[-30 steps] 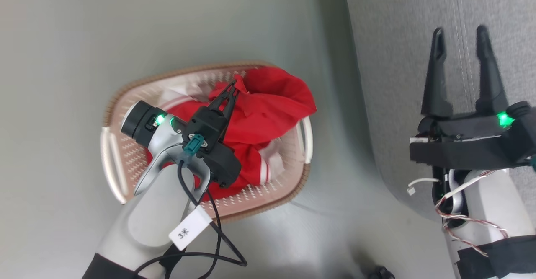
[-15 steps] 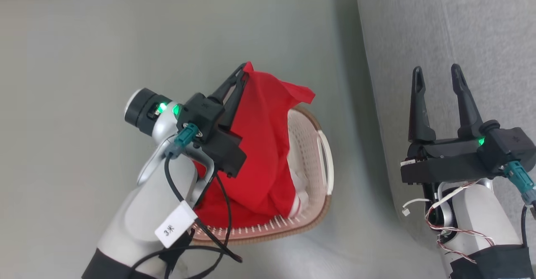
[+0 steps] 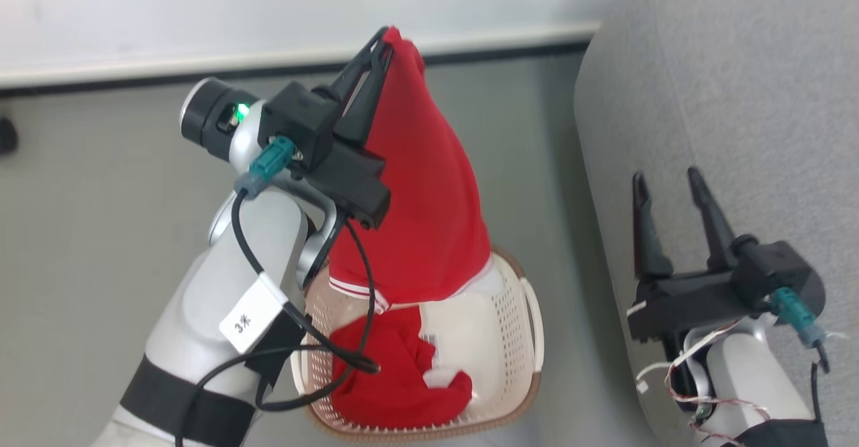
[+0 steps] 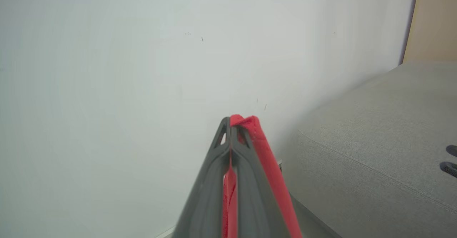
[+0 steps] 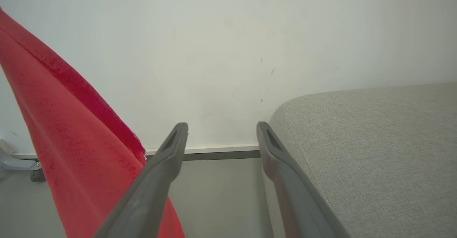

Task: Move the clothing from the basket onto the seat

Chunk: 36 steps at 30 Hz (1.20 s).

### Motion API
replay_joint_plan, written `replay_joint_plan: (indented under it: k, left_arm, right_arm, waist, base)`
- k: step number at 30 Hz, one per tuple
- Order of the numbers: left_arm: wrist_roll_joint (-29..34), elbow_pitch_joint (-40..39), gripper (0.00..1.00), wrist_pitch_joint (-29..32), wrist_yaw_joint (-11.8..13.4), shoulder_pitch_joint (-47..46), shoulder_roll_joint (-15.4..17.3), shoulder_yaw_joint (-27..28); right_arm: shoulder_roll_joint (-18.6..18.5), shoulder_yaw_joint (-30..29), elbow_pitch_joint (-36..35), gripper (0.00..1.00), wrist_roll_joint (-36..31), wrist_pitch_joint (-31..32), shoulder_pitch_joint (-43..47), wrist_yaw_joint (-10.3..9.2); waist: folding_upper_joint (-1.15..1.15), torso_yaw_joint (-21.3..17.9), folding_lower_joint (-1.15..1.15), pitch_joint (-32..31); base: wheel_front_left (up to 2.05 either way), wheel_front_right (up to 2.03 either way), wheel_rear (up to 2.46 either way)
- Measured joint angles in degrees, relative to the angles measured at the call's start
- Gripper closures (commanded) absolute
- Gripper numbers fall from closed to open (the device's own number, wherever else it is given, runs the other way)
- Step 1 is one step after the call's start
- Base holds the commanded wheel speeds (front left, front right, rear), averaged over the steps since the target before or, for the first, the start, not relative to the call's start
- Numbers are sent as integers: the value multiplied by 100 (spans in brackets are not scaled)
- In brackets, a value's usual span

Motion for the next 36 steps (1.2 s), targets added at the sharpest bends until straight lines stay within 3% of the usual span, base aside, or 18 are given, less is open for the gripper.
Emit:
replay_joint_plan:
  k: [12,22,36]
  left_arm:
    - [-550,762,100,0,-43,-318,-26,22]
    - [-1304,649,100,111,25,-314,-47,-802]
    - [-2086,177,100,290,393,-338,-40,-1769]
  right_arm:
    - [13,527,659,0,-45,1,153,348]
    - [-1,1089,928,0,-189,1,382,580]
    - [-65,2058,1642,0,-257,1,-127,647]
  waist:
    - [0,-16,0,-1131]
    - [0,-148,0,-1894]
    - [0,-16,1,-2266]
  base:
    - [0,0,0]
    - [0,0,0]
    - [0,0,0]
